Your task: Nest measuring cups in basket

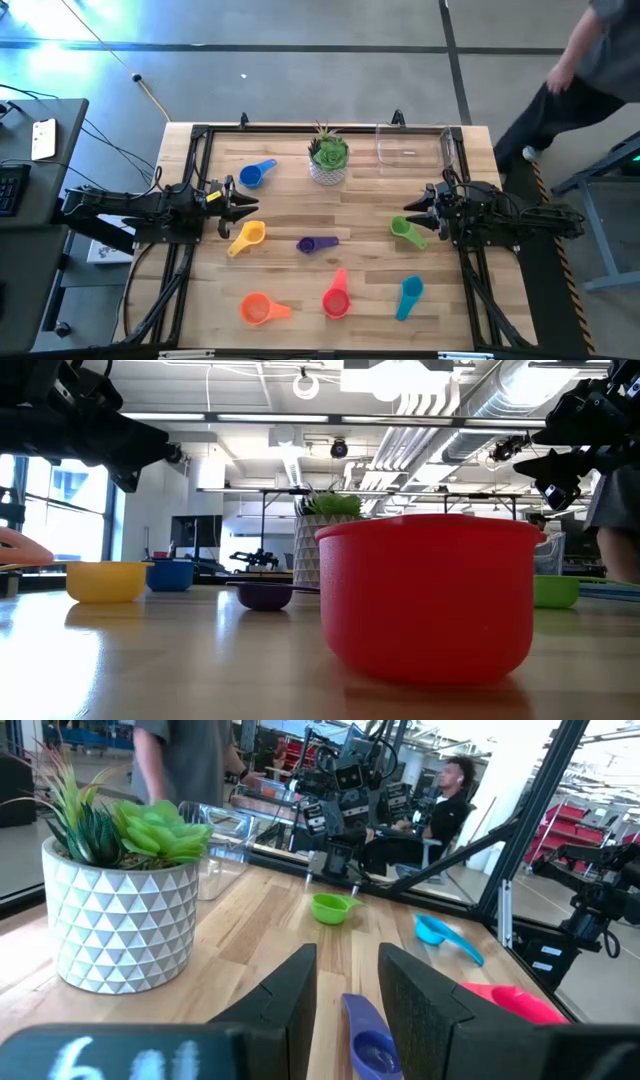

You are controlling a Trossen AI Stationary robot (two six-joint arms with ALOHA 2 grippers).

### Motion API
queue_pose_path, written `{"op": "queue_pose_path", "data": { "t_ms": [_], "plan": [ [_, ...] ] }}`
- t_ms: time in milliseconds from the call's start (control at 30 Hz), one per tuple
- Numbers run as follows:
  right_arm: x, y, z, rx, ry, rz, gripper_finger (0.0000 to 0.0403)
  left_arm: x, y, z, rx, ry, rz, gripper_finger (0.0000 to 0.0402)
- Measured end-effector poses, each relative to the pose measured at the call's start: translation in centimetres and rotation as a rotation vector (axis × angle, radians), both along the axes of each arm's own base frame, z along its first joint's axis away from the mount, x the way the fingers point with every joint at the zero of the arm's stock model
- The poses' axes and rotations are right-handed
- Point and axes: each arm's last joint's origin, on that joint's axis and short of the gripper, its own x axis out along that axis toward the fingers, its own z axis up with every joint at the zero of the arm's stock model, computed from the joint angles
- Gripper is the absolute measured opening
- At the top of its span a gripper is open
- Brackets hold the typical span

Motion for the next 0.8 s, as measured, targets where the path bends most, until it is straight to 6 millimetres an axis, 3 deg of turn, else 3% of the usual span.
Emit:
{"op": "queue_pose_path", "data": {
  "t_ms": [800],
  "plan": [
    [0.00, 0.00, 0.00, 0.000, 0.000, 0.000, 0.0188, 0.00, 0.08, 0.07, -0.004, -0.007, 0.028, 0.0102]
  ]
}}
